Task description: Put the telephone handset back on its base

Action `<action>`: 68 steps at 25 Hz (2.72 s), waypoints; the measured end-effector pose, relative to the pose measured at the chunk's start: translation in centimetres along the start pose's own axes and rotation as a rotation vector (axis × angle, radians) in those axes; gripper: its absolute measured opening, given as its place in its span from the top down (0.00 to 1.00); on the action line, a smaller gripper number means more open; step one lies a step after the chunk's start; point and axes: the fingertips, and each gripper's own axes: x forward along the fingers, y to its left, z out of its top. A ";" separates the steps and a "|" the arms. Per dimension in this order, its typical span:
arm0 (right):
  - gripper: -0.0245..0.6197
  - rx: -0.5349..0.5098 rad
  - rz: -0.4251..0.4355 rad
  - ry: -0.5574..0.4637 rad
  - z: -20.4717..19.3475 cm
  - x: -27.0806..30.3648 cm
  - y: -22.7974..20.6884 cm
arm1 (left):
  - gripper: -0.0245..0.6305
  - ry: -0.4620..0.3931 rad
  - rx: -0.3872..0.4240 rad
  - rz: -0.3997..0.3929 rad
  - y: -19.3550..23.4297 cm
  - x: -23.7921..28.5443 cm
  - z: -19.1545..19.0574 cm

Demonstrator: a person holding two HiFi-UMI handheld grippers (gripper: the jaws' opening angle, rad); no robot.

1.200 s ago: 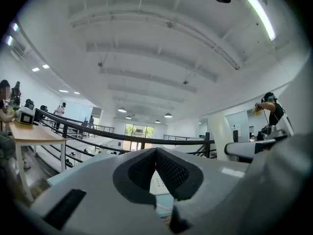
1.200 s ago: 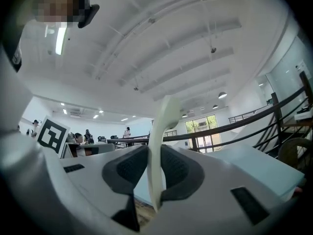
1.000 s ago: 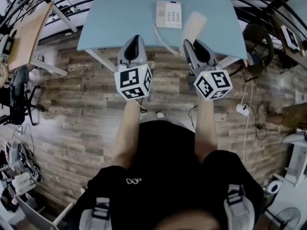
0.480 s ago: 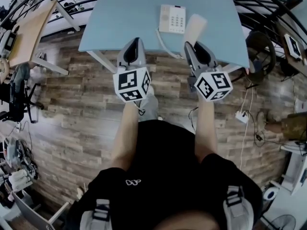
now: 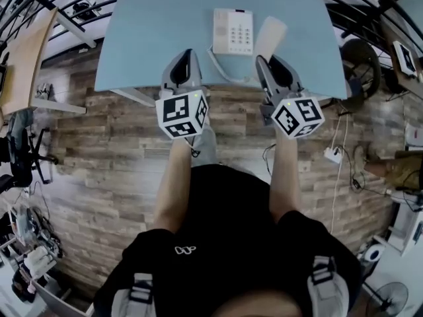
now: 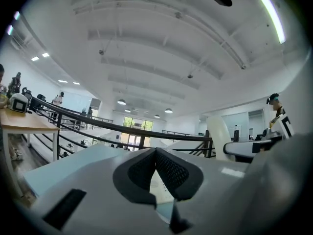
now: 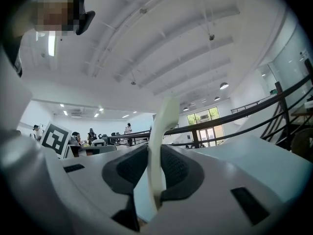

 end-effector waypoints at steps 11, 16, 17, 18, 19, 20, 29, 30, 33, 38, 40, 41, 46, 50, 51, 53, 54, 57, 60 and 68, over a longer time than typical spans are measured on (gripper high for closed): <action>0.84 0.107 -0.017 0.068 -2.7 13.1 -6.6 | 0.96 0.112 -0.037 -0.028 5.9 14.5 -2.7; 0.84 0.141 -0.010 0.100 -3.3 18.2 -8.8 | 0.96 0.142 -0.053 -0.041 8.3 19.5 -3.4; 0.84 0.150 -0.008 0.105 -3.4 18.9 -9.2 | 0.96 0.148 -0.054 -0.045 8.6 20.2 -3.7; 0.84 0.162 -0.005 0.107 -3.6 19.7 -9.6 | 0.96 0.154 -0.054 -0.049 8.9 21.0 -3.9; 0.84 0.174 -0.002 0.107 -3.8 20.4 -9.9 | 0.96 0.158 -0.052 -0.053 9.0 21.7 -4.0; 0.84 0.187 0.001 0.108 -4.0 21.0 -10.1 | 0.96 0.163 -0.050 -0.056 9.2 22.2 -4.2; 0.84 0.323 0.082 0.240 -9.6 22.9 -11.6 | 0.96 0.233 -0.032 -0.043 8.8 24.8 -6.3; 0.85 0.339 0.104 0.262 -10.4 22.8 -11.5 | 0.96 0.240 -0.032 -0.037 8.7 24.9 -6.6; 0.84 0.370 0.157 0.335 -13.2 22.8 -11.1 | 0.96 0.258 -0.030 -0.027 8.5 25.0 -7.3; 0.85 0.389 0.219 0.380 -16.1 23.4 -9.9 | 0.96 0.271 -0.039 0.009 9.0 24.3 -8.3; 0.85 0.391 0.238 0.380 -16.6 23.9 -9.5 | 0.96 0.275 -0.045 0.022 9.4 23.9 -8.5; 0.85 0.392 0.244 0.379 -16.7 24.3 -9.4 | 0.96 0.277 -0.048 0.027 9.6 23.7 -8.6; 0.85 0.417 0.236 0.376 -17.5 26.1 -9.6 | 0.96 0.275 -0.063 0.054 10.9 23.1 -8.7; 0.85 0.470 0.198 0.368 -18.1 26.9 -9.7 | 0.96 0.271 -0.070 0.068 11.7 22.7 -8.5; 0.85 0.480 0.187 0.367 -18.2 27.0 -9.8 | 0.96 0.270 -0.072 0.071 11.9 22.7 -8.4; 0.85 0.494 0.168 0.367 -18.5 27.1 -10.2 | 0.96 0.267 -0.075 0.074 12.2 22.8 -8.3; 0.85 0.502 0.160 0.367 -18.6 27.1 -10.5 | 0.96 0.266 -0.076 0.075 12.3 22.8 -8.3; 0.84 0.552 0.146 0.386 -19.4 27.1 -10.9 | 0.96 0.265 -0.078 0.074 12.6 22.7 -8.3; 0.83 0.616 0.120 0.411 -20.2 27.1 -11.4 | 0.96 0.267 -0.081 0.072 12.5 22.9 -8.4; 0.82 0.649 0.083 0.420 -20.5 27.5 -12.0 | 0.96 0.271 -0.089 0.061 12.7 23.4 -8.6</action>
